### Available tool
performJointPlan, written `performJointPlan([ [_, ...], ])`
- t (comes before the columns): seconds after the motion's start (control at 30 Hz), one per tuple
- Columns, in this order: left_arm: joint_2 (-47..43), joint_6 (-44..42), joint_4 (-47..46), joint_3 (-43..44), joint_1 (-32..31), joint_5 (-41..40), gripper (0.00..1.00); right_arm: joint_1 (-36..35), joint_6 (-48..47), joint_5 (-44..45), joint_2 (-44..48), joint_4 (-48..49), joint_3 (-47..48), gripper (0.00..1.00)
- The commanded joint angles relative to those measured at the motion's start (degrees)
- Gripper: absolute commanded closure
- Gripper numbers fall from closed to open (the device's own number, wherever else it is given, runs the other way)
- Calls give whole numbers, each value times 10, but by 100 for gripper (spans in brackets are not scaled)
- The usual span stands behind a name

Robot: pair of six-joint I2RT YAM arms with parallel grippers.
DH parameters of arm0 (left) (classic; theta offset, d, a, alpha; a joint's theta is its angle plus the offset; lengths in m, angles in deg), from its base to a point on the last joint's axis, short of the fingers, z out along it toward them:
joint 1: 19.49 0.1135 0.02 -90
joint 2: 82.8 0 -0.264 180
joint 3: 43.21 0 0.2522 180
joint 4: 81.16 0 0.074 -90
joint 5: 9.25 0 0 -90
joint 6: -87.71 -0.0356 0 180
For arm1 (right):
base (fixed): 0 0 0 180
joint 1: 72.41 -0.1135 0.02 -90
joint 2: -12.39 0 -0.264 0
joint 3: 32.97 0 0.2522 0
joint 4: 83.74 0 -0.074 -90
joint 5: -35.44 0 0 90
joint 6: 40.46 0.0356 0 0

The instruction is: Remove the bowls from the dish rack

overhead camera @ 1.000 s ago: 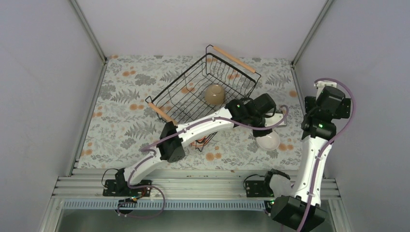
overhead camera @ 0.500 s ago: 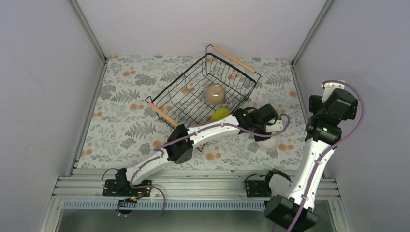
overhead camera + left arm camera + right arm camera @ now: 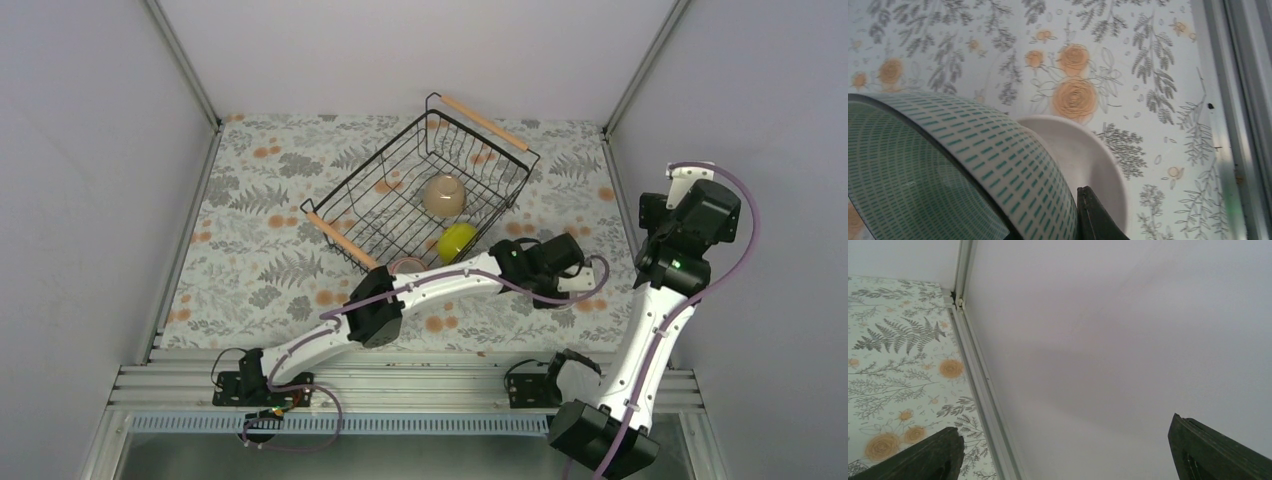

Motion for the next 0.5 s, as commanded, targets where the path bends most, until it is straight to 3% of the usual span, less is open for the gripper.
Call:
performJointPlan([
  [0.0, -14, -2, -18, -6, -20, -17, 98, 8, 15, -25, 2, -1, 26, 0],
  [0.47, 17, -12, -10, -1, -39, -121, 98, 8, 27, -65, -8, -27, 83, 0],
])
